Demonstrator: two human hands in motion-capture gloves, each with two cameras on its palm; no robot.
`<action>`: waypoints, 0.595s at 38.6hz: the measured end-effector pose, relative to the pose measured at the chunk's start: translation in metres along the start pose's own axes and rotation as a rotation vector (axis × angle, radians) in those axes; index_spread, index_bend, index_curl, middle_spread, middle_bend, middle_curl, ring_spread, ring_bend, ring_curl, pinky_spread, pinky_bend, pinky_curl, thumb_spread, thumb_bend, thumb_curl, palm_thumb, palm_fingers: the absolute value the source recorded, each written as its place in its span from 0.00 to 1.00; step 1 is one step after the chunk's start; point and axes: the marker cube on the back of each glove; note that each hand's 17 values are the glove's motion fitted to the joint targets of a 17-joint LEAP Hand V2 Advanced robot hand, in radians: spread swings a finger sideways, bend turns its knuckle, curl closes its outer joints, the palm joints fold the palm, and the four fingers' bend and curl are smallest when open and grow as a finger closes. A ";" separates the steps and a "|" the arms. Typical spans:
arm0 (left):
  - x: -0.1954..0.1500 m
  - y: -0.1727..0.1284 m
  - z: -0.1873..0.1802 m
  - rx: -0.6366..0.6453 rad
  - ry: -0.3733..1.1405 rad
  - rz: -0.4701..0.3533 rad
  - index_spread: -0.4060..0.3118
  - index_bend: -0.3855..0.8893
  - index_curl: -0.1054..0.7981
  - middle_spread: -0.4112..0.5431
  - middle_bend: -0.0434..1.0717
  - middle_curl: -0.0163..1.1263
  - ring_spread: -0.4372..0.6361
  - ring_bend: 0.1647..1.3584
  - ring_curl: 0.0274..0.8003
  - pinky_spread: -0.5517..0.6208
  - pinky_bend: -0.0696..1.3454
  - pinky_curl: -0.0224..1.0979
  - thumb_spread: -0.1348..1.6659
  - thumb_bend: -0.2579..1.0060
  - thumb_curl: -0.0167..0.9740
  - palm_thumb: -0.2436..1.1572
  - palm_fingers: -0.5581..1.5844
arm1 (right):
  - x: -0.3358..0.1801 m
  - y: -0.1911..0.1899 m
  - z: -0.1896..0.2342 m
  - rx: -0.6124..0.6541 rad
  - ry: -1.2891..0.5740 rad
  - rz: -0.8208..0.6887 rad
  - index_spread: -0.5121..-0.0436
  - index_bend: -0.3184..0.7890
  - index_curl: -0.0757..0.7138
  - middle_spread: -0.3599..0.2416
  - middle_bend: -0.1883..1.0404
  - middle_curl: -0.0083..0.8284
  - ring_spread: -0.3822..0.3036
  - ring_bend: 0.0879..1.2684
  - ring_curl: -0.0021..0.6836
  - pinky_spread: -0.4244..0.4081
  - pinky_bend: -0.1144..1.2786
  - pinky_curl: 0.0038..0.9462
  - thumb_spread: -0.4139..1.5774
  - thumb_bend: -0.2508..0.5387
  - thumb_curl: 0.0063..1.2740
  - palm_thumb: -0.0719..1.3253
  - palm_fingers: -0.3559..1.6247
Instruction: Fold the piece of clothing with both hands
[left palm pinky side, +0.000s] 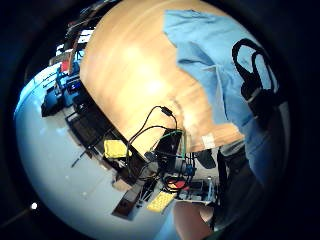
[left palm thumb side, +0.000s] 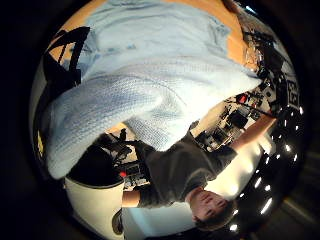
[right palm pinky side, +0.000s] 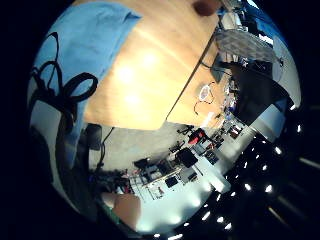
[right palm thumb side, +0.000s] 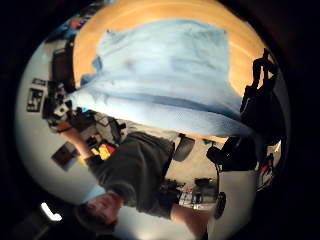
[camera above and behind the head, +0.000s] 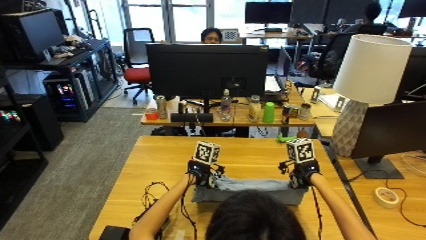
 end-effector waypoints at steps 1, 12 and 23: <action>-0.001 0.000 -0.005 0.005 0.001 -0.020 0.15 0.49 0.75 0.13 0.29 0.51 0.11 0.15 0.53 0.20 0.18 0.36 0.34 0.18 0.82 0.81 0.82 | 0.009 -0.017 0.001 0.019 -0.003 0.020 0.54 0.49 0.70 0.35 0.49 0.65 0.21 0.40 0.67 0.14 0.41 0.40 0.35 0.28 0.55 0.77 0.85; -0.007 0.004 -0.027 -0.060 0.077 -0.267 0.15 0.50 0.78 0.13 0.31 0.52 0.11 0.16 0.55 0.21 0.18 0.36 0.33 0.19 0.85 0.81 0.81 | 0.025 -0.083 -0.011 0.103 0.060 0.157 0.53 0.49 0.74 0.36 0.50 0.65 0.21 0.40 0.68 0.14 0.41 0.41 0.33 0.28 0.57 0.77 0.84; -0.019 -0.036 -0.013 -0.065 0.018 -0.379 0.15 0.47 0.79 0.13 0.28 0.53 0.12 0.14 0.55 0.22 0.19 0.37 0.33 0.19 0.88 0.80 0.79 | -0.005 -0.079 -0.020 0.272 0.077 0.312 0.52 0.47 0.76 0.36 0.50 0.65 0.21 0.40 0.69 0.14 0.41 0.41 0.33 0.28 0.59 0.77 0.84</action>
